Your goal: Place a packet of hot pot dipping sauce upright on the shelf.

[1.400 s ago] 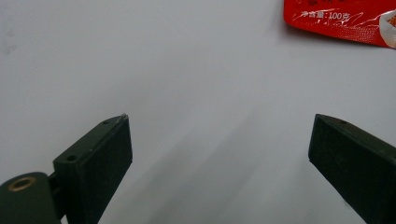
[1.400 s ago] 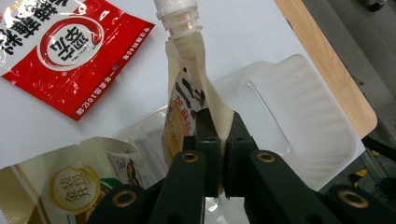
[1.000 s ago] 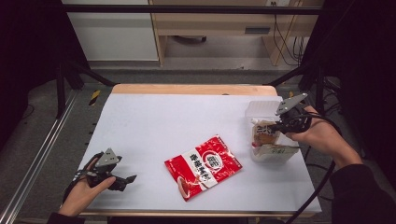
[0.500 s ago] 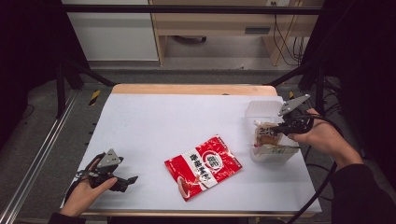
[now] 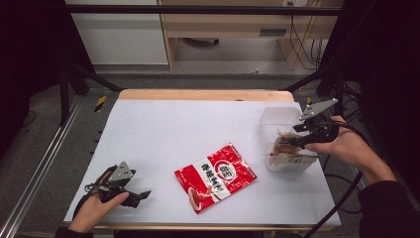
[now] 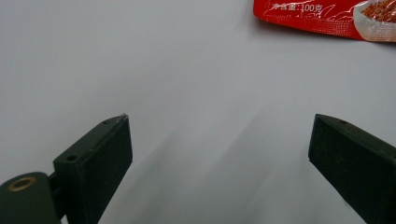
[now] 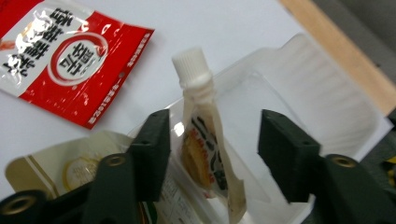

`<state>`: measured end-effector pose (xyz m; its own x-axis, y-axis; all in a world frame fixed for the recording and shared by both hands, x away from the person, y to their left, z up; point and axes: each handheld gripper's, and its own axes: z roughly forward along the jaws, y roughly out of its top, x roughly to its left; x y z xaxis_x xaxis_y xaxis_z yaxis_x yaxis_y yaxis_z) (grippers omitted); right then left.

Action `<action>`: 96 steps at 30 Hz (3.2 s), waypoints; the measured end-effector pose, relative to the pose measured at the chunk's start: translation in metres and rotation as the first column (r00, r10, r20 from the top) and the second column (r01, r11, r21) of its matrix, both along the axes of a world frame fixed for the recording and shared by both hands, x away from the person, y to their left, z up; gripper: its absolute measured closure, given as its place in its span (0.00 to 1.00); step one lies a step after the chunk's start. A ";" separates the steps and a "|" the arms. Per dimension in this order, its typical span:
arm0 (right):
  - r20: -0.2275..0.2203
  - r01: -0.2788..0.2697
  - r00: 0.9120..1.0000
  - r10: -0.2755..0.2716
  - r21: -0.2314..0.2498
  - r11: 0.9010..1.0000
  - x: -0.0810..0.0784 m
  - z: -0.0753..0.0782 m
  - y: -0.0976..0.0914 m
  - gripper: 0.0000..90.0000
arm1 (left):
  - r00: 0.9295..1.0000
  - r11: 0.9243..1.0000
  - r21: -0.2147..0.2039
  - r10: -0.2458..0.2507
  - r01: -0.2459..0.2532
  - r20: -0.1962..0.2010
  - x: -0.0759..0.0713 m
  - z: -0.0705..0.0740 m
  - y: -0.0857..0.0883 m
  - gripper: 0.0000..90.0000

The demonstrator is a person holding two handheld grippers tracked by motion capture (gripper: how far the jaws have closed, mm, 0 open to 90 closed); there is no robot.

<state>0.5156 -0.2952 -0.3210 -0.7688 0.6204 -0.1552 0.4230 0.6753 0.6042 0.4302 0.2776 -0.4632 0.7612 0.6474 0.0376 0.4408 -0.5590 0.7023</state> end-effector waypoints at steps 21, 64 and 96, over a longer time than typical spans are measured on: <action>0.189 0.026 0.982 -0.024 -0.006 1.000 -0.025 0.048 0.085 0.08 | 1.000 1.000 -0.001 0.011 -0.011 0.027 0.000 -0.001 -0.001 0.07; 0.142 0.238 0.950 -0.280 0.253 0.938 -0.060 -0.063 0.161 0.22 | 0.996 1.000 0.015 -0.021 0.019 0.091 -0.002 0.002 -0.033 0.07; -0.048 0.376 0.925 -0.378 0.274 0.885 -0.076 -0.146 0.127 0.19 | 0.991 0.997 0.059 -0.063 0.056 0.121 -0.003 -0.005 -0.061 0.07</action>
